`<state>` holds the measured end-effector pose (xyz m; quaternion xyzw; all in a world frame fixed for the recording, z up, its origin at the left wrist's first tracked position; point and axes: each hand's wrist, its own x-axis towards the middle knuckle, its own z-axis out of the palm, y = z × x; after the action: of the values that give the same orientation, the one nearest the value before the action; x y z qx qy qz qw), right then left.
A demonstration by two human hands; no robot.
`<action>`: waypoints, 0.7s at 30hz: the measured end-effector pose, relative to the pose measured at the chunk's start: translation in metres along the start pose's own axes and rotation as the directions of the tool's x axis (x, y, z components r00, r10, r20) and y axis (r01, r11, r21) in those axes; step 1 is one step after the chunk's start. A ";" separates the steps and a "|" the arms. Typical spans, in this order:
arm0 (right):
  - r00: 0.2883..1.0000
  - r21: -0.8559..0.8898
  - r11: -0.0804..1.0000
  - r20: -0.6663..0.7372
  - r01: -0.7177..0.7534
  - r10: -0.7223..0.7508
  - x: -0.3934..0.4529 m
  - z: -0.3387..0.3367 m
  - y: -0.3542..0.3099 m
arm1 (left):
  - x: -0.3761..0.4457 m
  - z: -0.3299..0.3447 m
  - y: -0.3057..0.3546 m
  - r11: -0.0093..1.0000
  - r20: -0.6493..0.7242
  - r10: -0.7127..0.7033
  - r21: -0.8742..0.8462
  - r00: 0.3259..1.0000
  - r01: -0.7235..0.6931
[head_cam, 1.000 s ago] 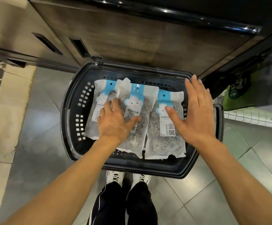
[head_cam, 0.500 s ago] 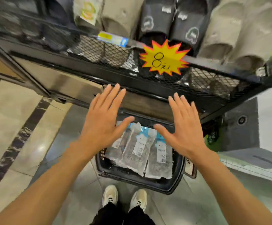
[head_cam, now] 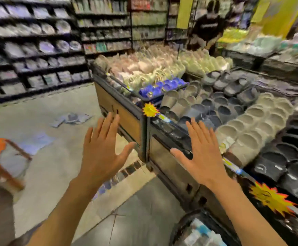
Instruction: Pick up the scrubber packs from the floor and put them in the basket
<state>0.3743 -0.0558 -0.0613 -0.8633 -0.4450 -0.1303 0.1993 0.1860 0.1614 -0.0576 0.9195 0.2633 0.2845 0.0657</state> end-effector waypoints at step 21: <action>0.874 0.258 0.869 0.136 0.423 -0.466 0.228 0.131 -0.212 | 0.009 -0.098 -0.230 0.871 -0.109 -0.454 0.159 0.885 0.466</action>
<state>0.3368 0.2791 -0.0367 -0.7180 -0.6612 -0.0378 0.2139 0.0354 0.3597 -0.0344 0.8223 0.5011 0.2667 0.0391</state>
